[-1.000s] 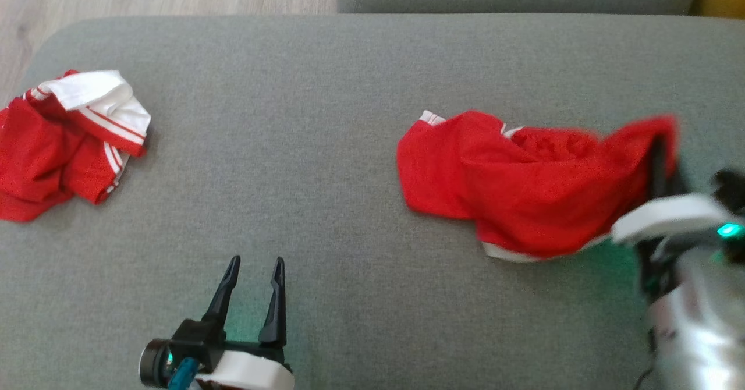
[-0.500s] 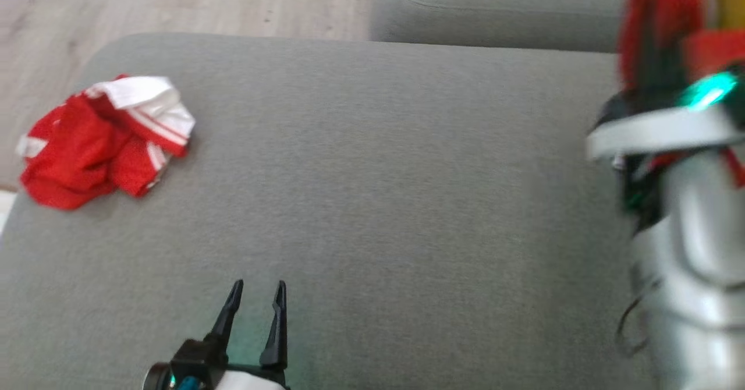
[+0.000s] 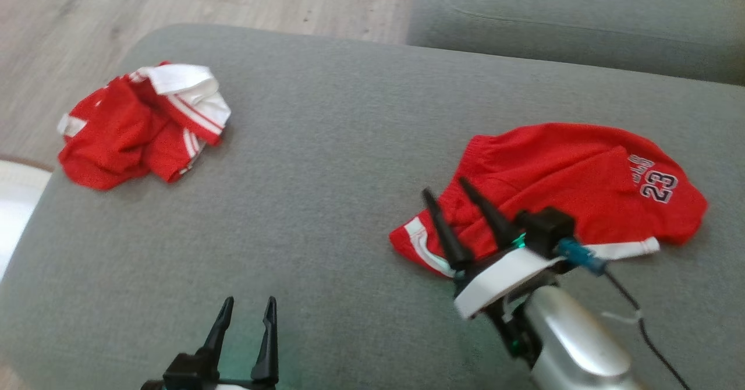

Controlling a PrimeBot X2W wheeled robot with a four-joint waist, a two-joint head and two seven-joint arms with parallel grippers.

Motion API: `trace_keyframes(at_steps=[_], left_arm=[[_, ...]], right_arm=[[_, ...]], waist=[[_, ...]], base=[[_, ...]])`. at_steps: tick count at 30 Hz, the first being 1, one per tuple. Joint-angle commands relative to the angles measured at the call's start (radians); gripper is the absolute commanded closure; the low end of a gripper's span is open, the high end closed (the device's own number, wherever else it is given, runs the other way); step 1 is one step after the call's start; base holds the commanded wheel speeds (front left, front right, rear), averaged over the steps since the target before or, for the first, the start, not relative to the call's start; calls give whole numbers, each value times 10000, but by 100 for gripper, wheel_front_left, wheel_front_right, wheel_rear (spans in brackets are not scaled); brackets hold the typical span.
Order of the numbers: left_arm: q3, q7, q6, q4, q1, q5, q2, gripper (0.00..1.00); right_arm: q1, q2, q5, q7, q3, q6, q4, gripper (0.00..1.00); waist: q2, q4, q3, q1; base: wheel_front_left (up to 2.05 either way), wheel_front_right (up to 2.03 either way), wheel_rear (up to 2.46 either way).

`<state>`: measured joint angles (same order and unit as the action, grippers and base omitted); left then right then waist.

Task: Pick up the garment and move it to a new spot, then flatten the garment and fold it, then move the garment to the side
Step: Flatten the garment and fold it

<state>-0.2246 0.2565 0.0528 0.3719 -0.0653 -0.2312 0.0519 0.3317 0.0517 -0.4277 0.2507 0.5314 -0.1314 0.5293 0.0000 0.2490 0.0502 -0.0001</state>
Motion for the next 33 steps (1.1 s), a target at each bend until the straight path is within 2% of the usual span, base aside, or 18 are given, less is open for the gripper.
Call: trace_keyframes(at_steps=[1, 3, 6, 7, 11, 15, 20, 33], left_arm=[[373, 53, -25, -340, 357, 52, -16, 0], [368, 53, -26, -360, 391, 48, -16, 0], [355, 53, -80, -448, 562, 45, -16, 0], [355, 53, -80, -448, 562, 45, -16, 0], [400, 53, -97, -519, 718, 203, -16, 0], [603, 53, -187, -521, 784, 285, -16, 0], [855, 53, -279, -448, 730, 413, -16, 0], [854, 53, -318, -519, 482, 537, -16, 0]], right_arm=[[272, -13, 331, 106, -381, 7, -289, 0], [213, -13, 488, 107, -668, 7, -288, 0], [-164, -5, 1203, 108, -2077, 7, -425, 0], [-164, -5, 1203, 108, -2077, 7, -425, 0], [-646, -3, 1915, 109, -3584, 7, -621, 0], [-1057, -6, 2397, 109, -4422, 7, -685, 0], [-1584, -10, 2769, 110, -4839, 7, -619, 0], [-2055, -13, 2560, 110, -4901, 7, -481, 0]], waist=[[0, -307, -57, 1], [0, -415, -67, 1], [0, -894, -74, 1], [0, -894, -74, 1], [0, -1410, -65, 1], [0, -1909, -125, 1], [0, -2216, -329, 1], [0, -2283, -479, 1]], base=[[0, 0, 0], [0, 0, 0], [0, 0, 0], [0, 0, 0], [0, 0, 0], [0, 0, 0], [0, 0, 0], [0, 0, 0]])
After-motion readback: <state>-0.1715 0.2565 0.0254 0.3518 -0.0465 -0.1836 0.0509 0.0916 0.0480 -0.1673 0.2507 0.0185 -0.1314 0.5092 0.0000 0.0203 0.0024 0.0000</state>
